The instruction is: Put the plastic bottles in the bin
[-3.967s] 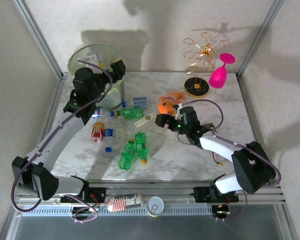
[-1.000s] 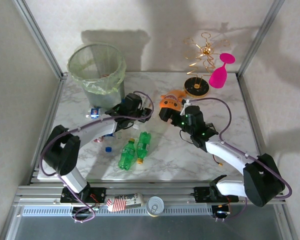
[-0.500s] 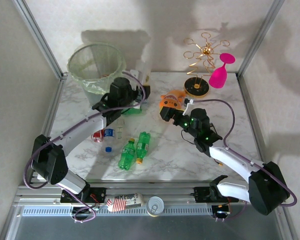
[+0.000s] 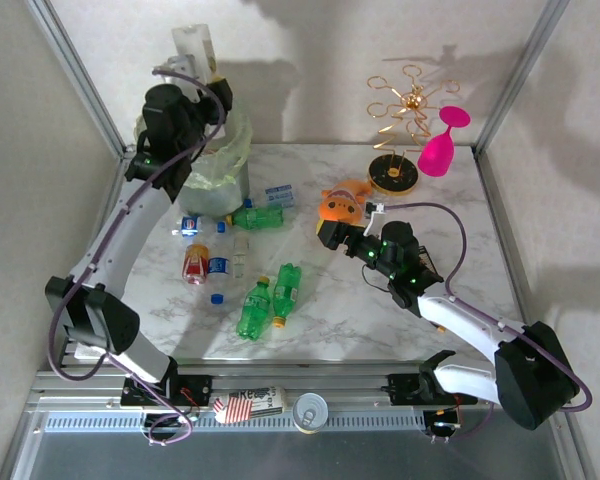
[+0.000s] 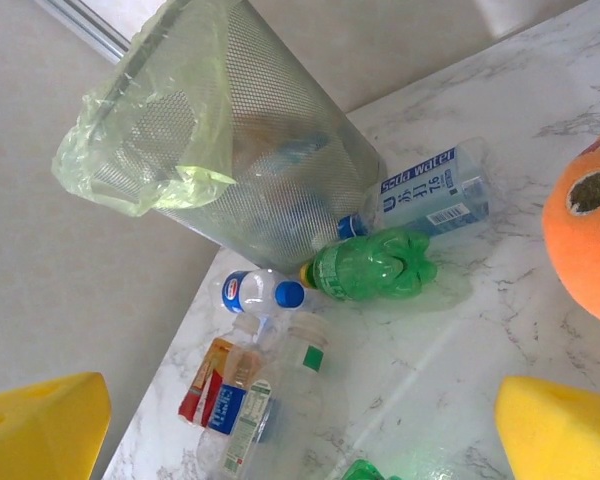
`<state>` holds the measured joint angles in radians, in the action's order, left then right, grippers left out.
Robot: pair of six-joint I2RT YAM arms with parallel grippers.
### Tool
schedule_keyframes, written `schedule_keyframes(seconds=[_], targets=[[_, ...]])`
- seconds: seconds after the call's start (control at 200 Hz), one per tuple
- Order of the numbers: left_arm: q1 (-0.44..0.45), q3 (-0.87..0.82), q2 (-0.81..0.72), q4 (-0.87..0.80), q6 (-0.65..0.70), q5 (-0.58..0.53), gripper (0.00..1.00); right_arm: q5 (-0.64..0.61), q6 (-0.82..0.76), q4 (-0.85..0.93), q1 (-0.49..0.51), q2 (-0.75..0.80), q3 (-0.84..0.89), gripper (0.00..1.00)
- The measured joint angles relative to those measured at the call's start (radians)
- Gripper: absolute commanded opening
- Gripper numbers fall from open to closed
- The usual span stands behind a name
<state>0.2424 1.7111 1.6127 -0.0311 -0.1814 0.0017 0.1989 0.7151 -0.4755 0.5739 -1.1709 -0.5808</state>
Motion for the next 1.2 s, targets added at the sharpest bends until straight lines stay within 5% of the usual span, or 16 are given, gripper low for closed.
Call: schedule_keyframes(seconds=[0.456, 0.651, 0.821, 1.202], targets=[[-0.1, 0.113, 0.195, -0.139, 0.055, -0.12, 0.52, 0.006, -0.003, 0.016, 0.0, 0.0, 0.001, 0.99], [-0.114, 0.113, 0.229, -0.175, 0.053, -0.14, 0.66, 0.004, -0.005, 0.027, 0.0, 0.0, 0.002, 0.99], [-0.113, 0.113, 0.229, -0.176, 0.045, -0.156, 0.99, 0.004, -0.005, 0.027, 0.0, 0.0, 0.002, 0.99], [-0.113, 0.08, 0.187, -0.173, 0.013, -0.124, 1.0, 0.005, 0.003, 0.027, 0.0, -0.007, 0.002, 0.99]])
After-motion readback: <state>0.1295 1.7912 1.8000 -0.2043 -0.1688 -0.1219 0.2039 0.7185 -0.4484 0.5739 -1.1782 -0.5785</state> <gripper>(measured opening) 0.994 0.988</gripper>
